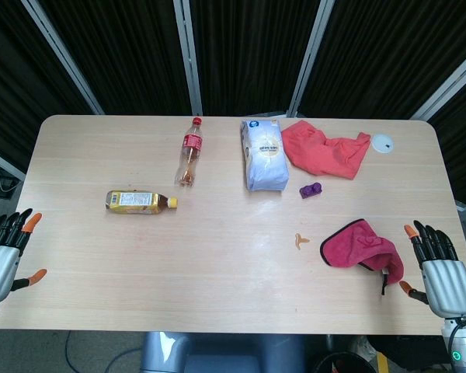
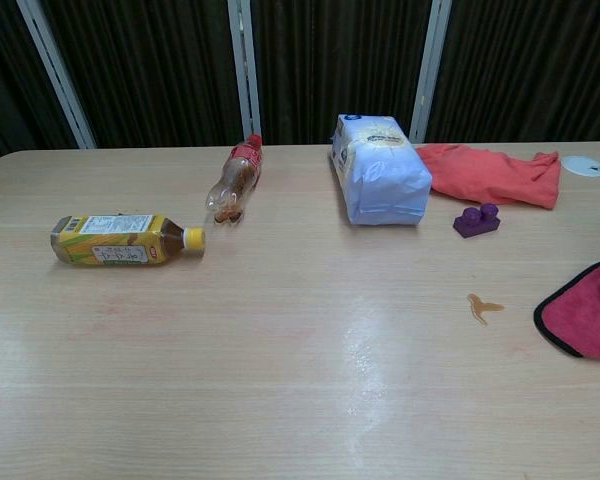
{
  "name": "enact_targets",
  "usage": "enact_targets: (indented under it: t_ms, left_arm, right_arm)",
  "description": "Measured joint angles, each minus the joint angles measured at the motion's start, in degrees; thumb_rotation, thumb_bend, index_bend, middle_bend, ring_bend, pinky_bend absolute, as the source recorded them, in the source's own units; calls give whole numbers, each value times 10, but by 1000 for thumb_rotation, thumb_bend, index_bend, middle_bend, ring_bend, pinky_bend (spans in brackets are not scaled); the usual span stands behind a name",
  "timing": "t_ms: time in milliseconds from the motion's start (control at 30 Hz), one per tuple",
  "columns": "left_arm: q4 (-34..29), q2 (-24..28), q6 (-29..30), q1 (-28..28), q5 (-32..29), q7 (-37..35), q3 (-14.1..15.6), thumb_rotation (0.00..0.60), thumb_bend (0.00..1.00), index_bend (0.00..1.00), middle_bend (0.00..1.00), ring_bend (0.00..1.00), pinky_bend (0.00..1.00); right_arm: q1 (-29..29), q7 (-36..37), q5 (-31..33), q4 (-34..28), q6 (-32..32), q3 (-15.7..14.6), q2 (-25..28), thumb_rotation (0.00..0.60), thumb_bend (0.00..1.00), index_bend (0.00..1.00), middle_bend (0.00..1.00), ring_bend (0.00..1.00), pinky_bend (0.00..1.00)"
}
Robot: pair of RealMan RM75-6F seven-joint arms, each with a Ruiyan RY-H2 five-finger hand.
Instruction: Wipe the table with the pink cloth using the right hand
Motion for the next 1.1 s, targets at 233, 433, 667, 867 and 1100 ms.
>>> enact_targets:
  t_ms: [233,433,667,867,1100]
  left_arm:
    - [-2,0,0,-2,3,5,0,600,3,0,0,0,0]
    - [2,-2,3,-2,6,-2,0,600,3,0,0,0,0]
    - [1,-2,1,-2,3,-3,0,600,4,0,0,0,0]
    - [-1,-1,2,-2,4,1,1,600,2,0,0,0,0]
    - [-3,0,-1,-3,2,-4,1,600,4,0,0,0,0]
  right_arm:
    - [-1,-3,4,-9,-9,-5,7,600,0,0,0,0,80]
    - [1,-9,16,-19,-26,-6,13,600,0,0,0,0,80]
    - [13,-19,45,-37,-64,-3,18,600,0,0,0,0,80]
    - [37,-50,89,-56,-120,4,17,600,0,0,0,0,80]
    - [81,-157,191,-64,-185,22,-16,600,0,43,0,0,80]
